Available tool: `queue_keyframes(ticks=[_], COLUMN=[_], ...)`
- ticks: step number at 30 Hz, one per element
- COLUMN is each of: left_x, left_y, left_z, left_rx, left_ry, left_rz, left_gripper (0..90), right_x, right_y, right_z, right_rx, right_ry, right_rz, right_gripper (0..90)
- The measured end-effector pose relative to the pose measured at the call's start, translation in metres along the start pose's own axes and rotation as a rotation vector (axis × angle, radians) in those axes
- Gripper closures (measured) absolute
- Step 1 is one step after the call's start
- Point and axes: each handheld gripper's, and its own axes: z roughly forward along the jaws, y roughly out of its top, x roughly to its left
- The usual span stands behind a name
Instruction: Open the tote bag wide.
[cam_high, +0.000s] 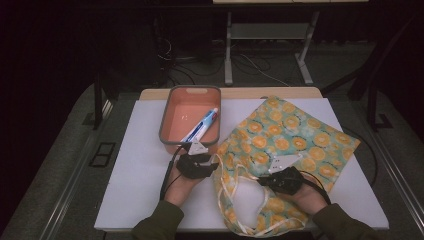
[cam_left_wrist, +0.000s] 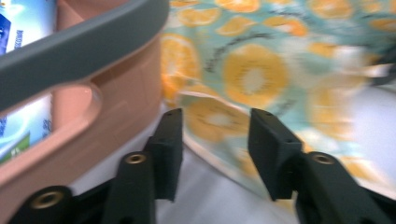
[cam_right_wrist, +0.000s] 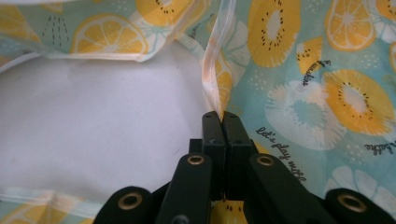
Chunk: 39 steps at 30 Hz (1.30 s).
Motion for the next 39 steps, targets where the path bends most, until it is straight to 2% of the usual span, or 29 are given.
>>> queue_keyframes(ticks=[1,2,3,4,5,7,8,13,14,15,17,18,19,21,27,30,33,37,38,39], left_x=[-0.001,-0.002,-0.002,-0.002,-0.002,-0.002,-0.002,0.001,0.002,0.002,0.003,0.003,0.003,0.002,0.000,0.001,0.000,-0.001,-0.001,-0.001], left_y=[-0.001,-0.003,-0.004,-0.005,-0.007,-0.011,-0.013,-0.024,-0.027,-0.029,-0.033,-0.035,-0.036,-0.038,-0.037,-0.038,-0.038,-0.038,-0.038,-0.038], left_z=[-0.003,-0.007,-0.010,-0.013,-0.016,-0.023,-0.026,-0.041,-0.044,-0.046,-0.049,-0.050,-0.051,-0.050,-0.046,-0.045,-0.044,-0.043,-0.043,-0.043], left_rx=[-0.007,-0.010,-0.014,-0.021,-0.027,-0.030,-0.033,-0.051,-0.055,-0.060,-0.058,-0.056,-0.058,-0.055,-0.039,-0.039,-0.042,-0.045,-0.044,-0.044], left_ry=[-0.013,-0.018,-0.024,-0.039,-0.047,-0.056,-0.056,-0.064,-0.062,-0.064,-0.056,-0.060,-0.060,-0.065,-0.073,-0.078,-0.084,-0.084,-0.082,-0.081], left_rz=[0.003,0.005,0.004,0.002,0.001,0.001,0.002,0.001,0.000,0.003,0.010,0.010,0.010,0.005,0.022,0.023,0.030,0.036,0.037,0.037], left_gripper=[48.5,43.5,43.5,40.6,40.6,35.9,35.9,29.0,27.0,27.0,24.4,24.3,24.3,24.4,24.4,23.8,21.3,17.6,17.6,16.9], right_x=[-0.001,-0.002,-0.002,-0.002,-0.002,0.001,0.001,0.020,0.029,0.029,0.044,0.049,0.049,0.062,0.089,0.100,0.103,0.099,0.099,0.094], right_y=[0.000,0.000,0.000,0.001,0.001,0.007,0.007,0.015,0.016,0.016,0.016,0.015,0.015,0.015,0.015,0.014,0.013,0.013,0.013,0.014], right_z=[0.001,0.000,0.000,-0.005,-0.005,-0.015,-0.015,-0.029,-0.035,-0.035,-0.041,-0.042,-0.042,-0.044,-0.038,-0.030,-0.022,-0.023,-0.023,-0.025], right_rx=[-0.002,-0.008,-0.008,-0.038,-0.038,-0.083,-0.083,-0.128,-0.137,-0.137,-0.147,-0.150,-0.150,-0.154,-0.137,-0.095,-0.057,-0.088,-0.088,-0.109], right_ry=[-0.002,-0.002,-0.002,0.015,0.015,0.049,0.049,0.117,0.158,0.158,0.219,0.239,0.239,0.291,0.379,0.388,0.384,0.377,0.377,0.365], right_rz=[0.004,0.010,0.010,0.029,0.029,0.040,0.040,0.016,0.005,0.005,-0.018,-0.022,-0.022,-0.038,-0.084,-0.124,-0.149,-0.149,-0.149,-0.139], right_gripper=[87.4,76.4,76.4,65.2,65.2,57.0,57.0,48.5,46.1,46.1,44.8,44.8,44.8,44.9,43.7,45.2,60.5,82.3,82.3,86.7])
